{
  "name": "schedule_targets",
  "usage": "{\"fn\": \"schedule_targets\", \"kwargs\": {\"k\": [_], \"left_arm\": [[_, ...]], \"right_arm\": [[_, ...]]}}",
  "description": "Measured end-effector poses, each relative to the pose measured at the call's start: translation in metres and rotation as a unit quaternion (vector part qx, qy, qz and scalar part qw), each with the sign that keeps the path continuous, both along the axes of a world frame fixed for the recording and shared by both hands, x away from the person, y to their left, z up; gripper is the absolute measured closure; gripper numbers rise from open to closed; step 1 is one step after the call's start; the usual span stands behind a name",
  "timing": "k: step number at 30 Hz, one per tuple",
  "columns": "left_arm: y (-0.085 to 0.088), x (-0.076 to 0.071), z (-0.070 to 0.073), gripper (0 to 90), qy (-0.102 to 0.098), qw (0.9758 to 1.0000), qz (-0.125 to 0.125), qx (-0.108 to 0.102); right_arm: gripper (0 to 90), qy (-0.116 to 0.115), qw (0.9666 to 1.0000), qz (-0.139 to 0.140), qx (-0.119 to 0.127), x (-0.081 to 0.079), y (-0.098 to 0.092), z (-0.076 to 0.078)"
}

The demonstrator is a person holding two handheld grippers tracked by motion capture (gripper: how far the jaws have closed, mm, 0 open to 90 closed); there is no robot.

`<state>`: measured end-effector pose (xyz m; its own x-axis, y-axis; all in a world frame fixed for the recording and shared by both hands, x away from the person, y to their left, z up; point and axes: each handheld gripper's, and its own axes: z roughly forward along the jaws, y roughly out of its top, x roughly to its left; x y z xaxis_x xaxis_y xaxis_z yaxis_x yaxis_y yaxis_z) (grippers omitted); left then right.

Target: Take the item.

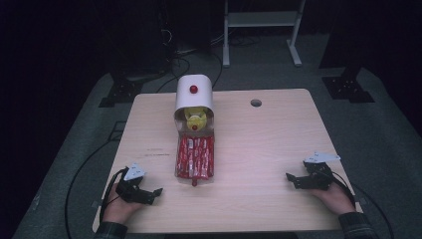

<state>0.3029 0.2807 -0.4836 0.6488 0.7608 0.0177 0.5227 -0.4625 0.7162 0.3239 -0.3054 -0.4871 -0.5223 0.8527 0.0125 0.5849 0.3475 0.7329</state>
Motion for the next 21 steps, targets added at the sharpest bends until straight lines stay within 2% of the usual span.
{"fn": "schedule_targets", "kwargs": {"k": [10,21], "left_arm": [[0.0002,0.0019,0.0020,0.0,0.012,0.9999,0.006,-0.008],[0.0010,0.0029,0.0087,0.0,0.005,0.9997,0.011,-0.021]], "right_arm": [[11.4,0.000,1.0000,0.002,-0.001,-0.0001,0.0002,0.0001],[11.4,0.000,1.0000,0.003,-0.001,-0.0001,0.0001,0.0001]]}}
